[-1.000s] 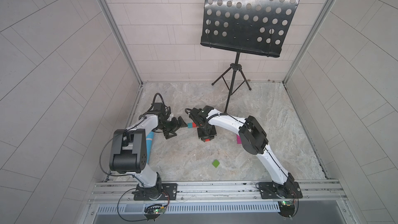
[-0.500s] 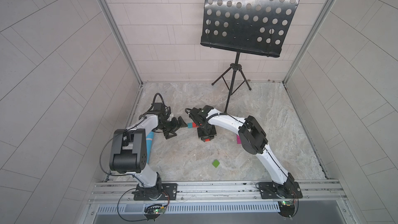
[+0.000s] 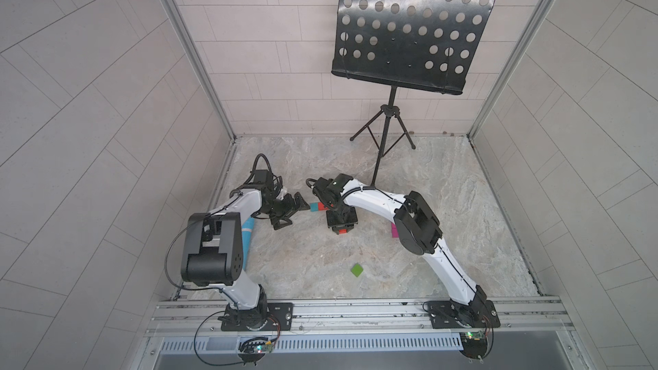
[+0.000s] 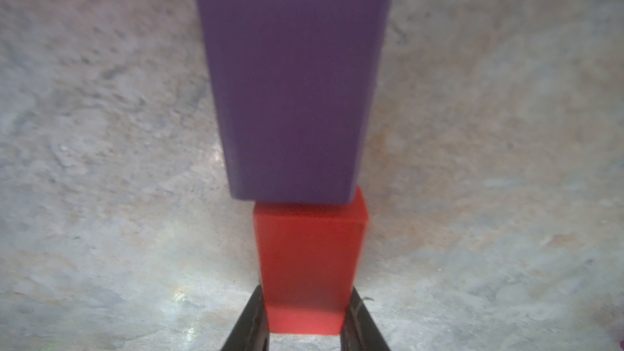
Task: Assemble the number 7 with building blocks
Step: Move the building block to the center of the board.
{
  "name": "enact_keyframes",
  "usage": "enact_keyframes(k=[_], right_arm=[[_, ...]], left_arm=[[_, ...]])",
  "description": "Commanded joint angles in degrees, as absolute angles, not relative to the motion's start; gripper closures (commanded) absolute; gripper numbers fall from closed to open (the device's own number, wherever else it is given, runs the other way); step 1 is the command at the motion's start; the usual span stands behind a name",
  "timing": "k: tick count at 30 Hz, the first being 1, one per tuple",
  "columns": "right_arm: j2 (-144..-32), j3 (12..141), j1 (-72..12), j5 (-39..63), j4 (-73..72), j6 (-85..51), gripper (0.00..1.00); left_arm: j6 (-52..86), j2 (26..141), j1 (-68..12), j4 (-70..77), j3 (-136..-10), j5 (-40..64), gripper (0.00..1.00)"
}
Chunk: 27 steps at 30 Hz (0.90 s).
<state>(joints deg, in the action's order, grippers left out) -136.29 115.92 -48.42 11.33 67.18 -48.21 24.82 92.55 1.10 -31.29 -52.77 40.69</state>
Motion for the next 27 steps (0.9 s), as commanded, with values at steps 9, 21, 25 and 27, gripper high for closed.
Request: enact_keyframes(k=[9, 21, 25, 27], right_arm=[[-141.33, 115.28, -48.16, 8.23, 62.84, -49.30, 0.59], [-139.78, 116.37, -48.19, 5.86, 64.81, -49.78, 0.53], [-139.22, 116.37, -48.20, 4.93, 65.49, -49.76, 0.53], [-139.33, 116.52, -48.17, 4.75, 65.48, -49.74, 0.54]], left_arm=[[24.30, 93.34, 1.26, -30.85, -52.00, 40.95, 0.00], [24.36, 93.16, 1.28, -30.85, -51.97, 40.92, 0.00], [24.37, 93.34, 1.32, -30.76, -51.97, 40.92, 0.00], [24.40, 93.33, 1.25, -30.76, -52.02, 40.87, 0.00]])
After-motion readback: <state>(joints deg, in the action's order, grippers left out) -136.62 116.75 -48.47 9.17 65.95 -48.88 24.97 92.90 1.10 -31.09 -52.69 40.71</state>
